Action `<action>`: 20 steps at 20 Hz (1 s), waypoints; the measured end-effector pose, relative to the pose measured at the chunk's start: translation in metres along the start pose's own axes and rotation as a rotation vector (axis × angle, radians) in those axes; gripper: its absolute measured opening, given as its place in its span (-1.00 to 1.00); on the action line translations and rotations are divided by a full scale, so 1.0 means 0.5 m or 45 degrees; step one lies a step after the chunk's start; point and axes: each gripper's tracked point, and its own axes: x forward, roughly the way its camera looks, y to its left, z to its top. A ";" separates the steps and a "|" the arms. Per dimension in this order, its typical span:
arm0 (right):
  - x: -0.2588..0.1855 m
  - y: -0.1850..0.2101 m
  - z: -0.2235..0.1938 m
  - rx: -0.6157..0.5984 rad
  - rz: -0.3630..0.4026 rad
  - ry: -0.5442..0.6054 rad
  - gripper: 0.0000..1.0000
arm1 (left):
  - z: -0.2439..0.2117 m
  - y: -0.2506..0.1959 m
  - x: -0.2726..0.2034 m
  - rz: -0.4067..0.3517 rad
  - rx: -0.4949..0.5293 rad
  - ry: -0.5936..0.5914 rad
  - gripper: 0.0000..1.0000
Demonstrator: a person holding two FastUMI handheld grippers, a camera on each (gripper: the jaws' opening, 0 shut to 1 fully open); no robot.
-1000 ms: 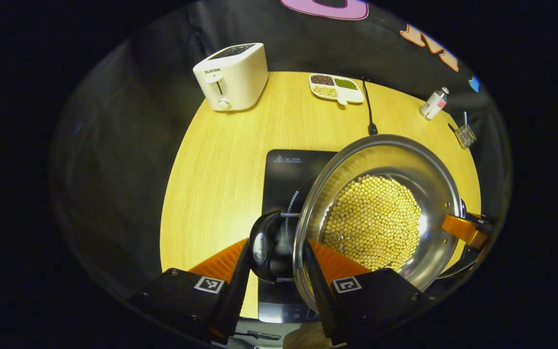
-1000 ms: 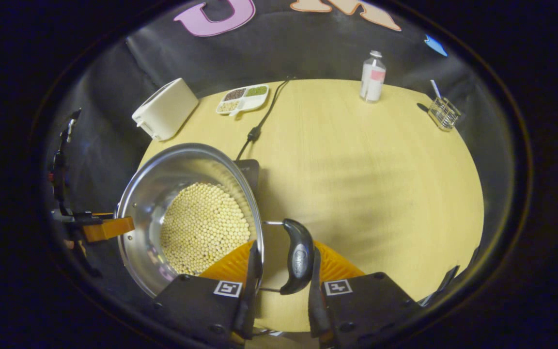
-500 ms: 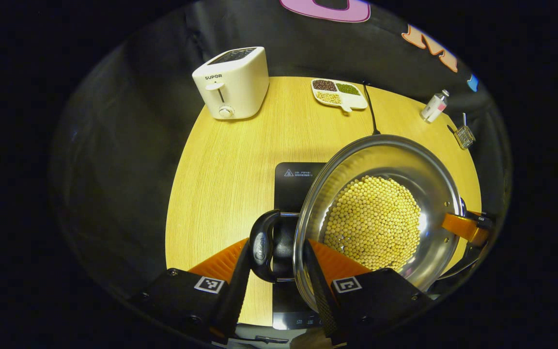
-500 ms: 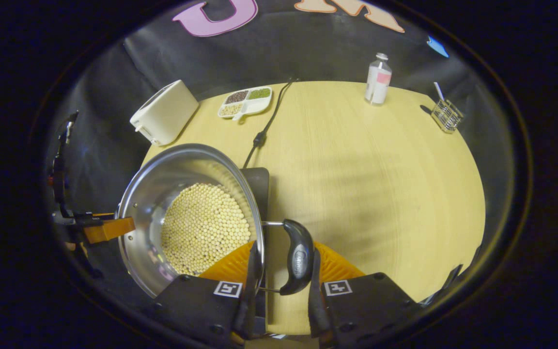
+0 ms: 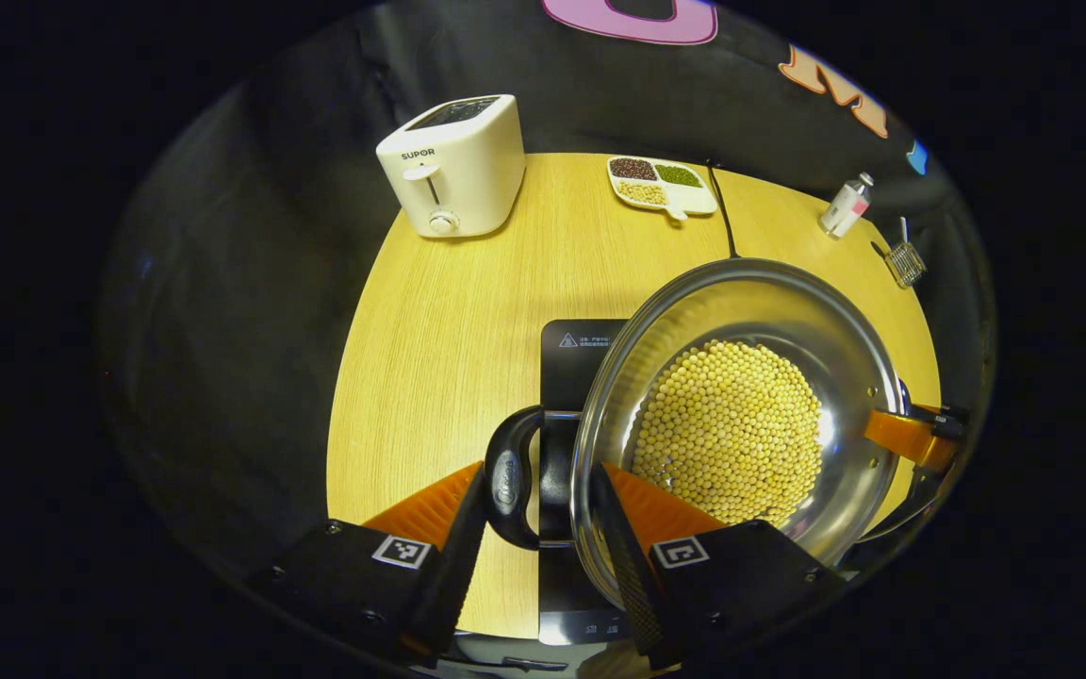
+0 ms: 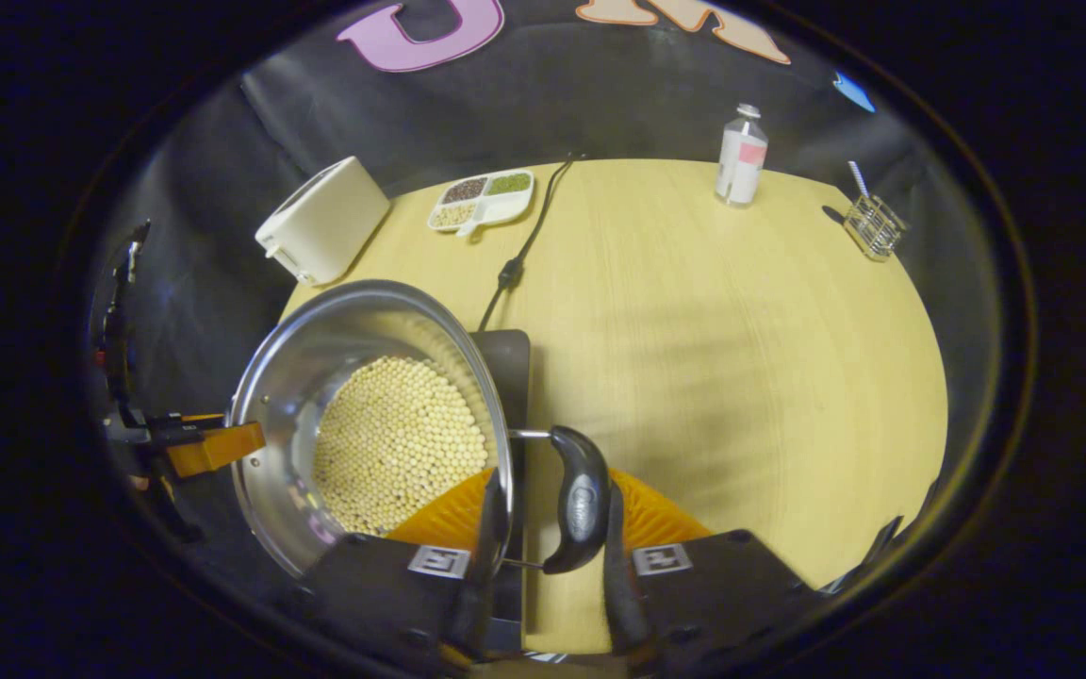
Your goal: First push the handle of the pot to place it horizontally, then grasp the pot with both hands and set it on the induction cooktop.
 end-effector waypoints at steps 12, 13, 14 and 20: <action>-0.071 -0.034 0.074 -0.057 -0.013 -0.300 0.90 | 0.122 0.025 -0.110 0.212 -0.044 -0.499 0.88; -0.099 -0.042 0.098 -0.066 -0.010 -0.381 0.90 | 0.148 0.017 -0.147 0.234 -0.030 -0.593 0.88; -0.131 -0.056 0.127 -0.076 -0.014 -0.468 0.99 | 0.169 0.003 -0.188 0.248 -0.013 -0.690 0.87; -0.416 -0.181 0.320 -0.143 -0.091 -1.024 0.98 | 0.311 -0.167 -0.453 0.226 -0.020 -1.162 0.90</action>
